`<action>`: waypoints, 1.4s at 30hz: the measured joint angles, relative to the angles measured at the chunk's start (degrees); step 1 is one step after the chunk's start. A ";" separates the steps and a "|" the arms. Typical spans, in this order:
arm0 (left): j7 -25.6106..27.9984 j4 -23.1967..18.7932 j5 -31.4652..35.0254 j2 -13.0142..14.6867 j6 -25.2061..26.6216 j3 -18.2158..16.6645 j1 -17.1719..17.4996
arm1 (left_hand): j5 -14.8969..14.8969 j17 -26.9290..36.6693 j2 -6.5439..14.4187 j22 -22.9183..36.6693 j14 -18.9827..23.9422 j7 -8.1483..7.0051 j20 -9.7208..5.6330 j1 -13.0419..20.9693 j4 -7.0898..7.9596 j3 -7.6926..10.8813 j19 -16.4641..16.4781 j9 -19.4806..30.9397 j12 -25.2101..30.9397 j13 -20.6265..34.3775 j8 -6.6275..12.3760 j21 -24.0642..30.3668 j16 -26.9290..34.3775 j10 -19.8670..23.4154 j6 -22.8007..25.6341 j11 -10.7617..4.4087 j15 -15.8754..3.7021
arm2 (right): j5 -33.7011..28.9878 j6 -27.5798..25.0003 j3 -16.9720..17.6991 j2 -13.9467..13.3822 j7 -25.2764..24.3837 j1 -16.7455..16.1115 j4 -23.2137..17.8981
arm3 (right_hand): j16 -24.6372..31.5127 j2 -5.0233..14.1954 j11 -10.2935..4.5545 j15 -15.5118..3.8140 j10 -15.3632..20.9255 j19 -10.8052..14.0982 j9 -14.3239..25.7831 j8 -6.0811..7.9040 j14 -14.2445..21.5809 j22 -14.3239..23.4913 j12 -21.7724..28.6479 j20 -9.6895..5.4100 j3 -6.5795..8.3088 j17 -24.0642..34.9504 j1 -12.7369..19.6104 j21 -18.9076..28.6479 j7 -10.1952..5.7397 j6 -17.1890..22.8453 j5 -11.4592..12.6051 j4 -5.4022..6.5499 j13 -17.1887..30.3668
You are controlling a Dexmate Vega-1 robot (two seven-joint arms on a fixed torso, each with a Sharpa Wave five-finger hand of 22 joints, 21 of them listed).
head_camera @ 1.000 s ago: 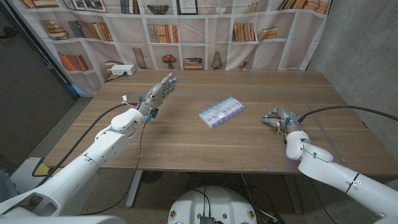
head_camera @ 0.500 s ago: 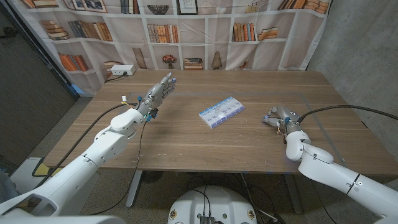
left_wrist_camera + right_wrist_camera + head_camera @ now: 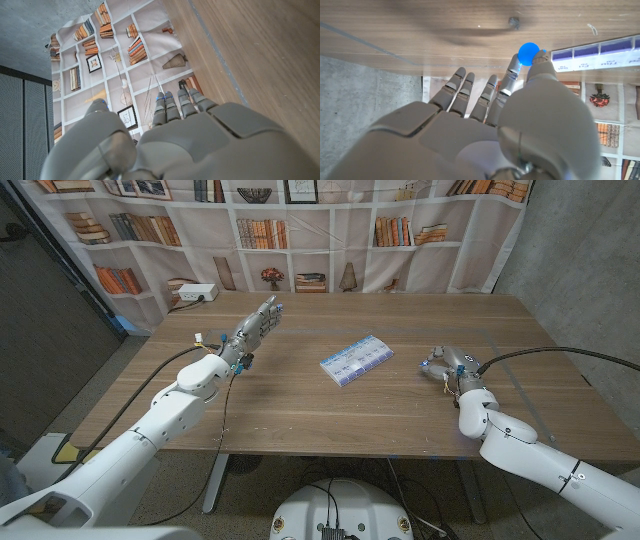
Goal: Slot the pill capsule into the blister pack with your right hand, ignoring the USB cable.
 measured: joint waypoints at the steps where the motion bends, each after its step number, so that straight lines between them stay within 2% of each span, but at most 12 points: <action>1: -0.08 0.00 0.06 0.00 -0.02 0.00 0.00 | 0.00 0.00 0.00 0.00 0.00 0.00 0.00 0.00 0.00 0.00 0.00 0.00 0.00 0.00 0.00 0.00 0.00 0.00 0.00 0.00 0.00 | 0.00 0.00 0.00 0.16 0.00 -0.06 -0.21 | 0.00 0.00 0.00 0.00 0.00 0.00 -0.06 -0.11 0.00 0.00 0.00 0.00 0.00 0.00 0.00 0.00 0.00 0.00 0.00 0.00 0.00; 3: -0.25 0.41 0.11 0.01 -0.12 0.15 -0.74 | 0.00 0.00 0.00 0.00 0.00 0.00 -0.01 0.00 0.00 0.00 -0.01 0.00 0.00 0.00 0.00 0.00 0.00 0.00 0.00 0.00 0.00 | -1.15 1.70 0.00 0.38 -0.87 -0.12 -0.47 | 0.00 0.00 0.00 0.00 0.00 -0.01 -0.06 -0.24 0.00 0.00 0.00 0.01 0.00 0.00 0.01 0.00 0.00 0.00 0.00 0.00 0.00; 9: -0.75 0.55 0.17 0.01 -0.41 0.17 -0.87 | 0.00 0.00 0.00 0.00 0.00 0.00 -0.21 0.00 -0.16 -0.16 -0.21 0.00 0.00 0.00 0.00 0.00 0.00 0.00 0.00 0.00 0.00 | -1.39 1.70 -0.26 1.09 -0.87 -0.14 -1.27 | 0.00 -0.09 0.00 0.00 0.00 -0.23 -0.06 -0.36 0.00 0.00 -0.22 0.22 -0.17 0.00 0.21 0.00 0.00 0.00 -0.04 -0.16 0.00; 11: -1.07 1.52 0.17 -0.26 -0.51 0.31 -1.62 | 0.00 0.00 0.00 0.00 0.00 0.00 -0.21 0.00 -0.16 -0.16 -0.21 0.00 0.00 0.00 0.00 0.00 0.00 0.00 0.00 0.00 0.00 | -2.60 3.30 -0.45 1.43 -1.38 -0.12 -1.57 | 0.00 -0.09 0.00 0.00 0.00 -0.22 -0.06 -0.40 0.00 0.00 -0.46 0.22 -0.25 0.00 0.21 0.00 -0.01 0.00 -0.04 -0.24 0.00; 24: -1.97 3.74 0.10 -1.22 -0.94 0.82 -3.30 | 0.00 0.00 0.00 0.00 0.00 0.00 -0.21 0.00 -0.16 -0.15 -0.21 0.00 0.00 0.00 0.00 0.00 0.00 0.00 -0.01 0.00 0.00 | -4.46 5.48 -1.11 3.84 -1.78 0.25 -2.19 | -0.22 -0.16 -0.09 0.41 -0.73 -0.54 -0.30 -0.68 -0.84 0.29 -0.89 0.53 -0.50 -0.01 0.28 0.01 -0.01 -0.01 -0.22 0.01 0.01; 29: -2.57 4.18 0.19 -1.34 -0.44 1.26 -4.20 | 0.00 0.00 0.00 0.00 -0.02 0.00 -0.83 0.00 -0.16 -0.15 -0.83 0.00 0.00 0.00 0.00 0.00 -0.32 -0.21 0.00 0.22 0.02 | -5.01 5.82 -1.59 4.75 -1.81 0.58 -2.36 | -0.21 -0.17 -0.09 0.11 -0.73 -0.54 -0.33 -0.85 -1.16 0.29 -0.89 0.53 -0.50 0.10 0.28 0.01 -0.01 -0.01 -0.23 0.01 0.01; 42: -4.17 5.56 0.57 -1.92 0.97 2.54 -6.80 | 0.00 0.00 0.56 0.00 -0.32 0.00 -0.83 0.56 0.09 -0.40 -0.82 0.00 0.00 0.00 0.00 -0.40 -0.32 -0.44 -0.01 0.44 0.32 | -7.50 5.50 -2.59 6.18 -0.82 1.36 -3.31 | -0.21 -0.16 -0.19 0.11 -1.45 -0.95 -0.58 -0.82 -1.15 0.28 -1.33 0.94 -0.74 0.28 0.26 -0.39 -0.02 -0.01 -0.26 0.24 0.01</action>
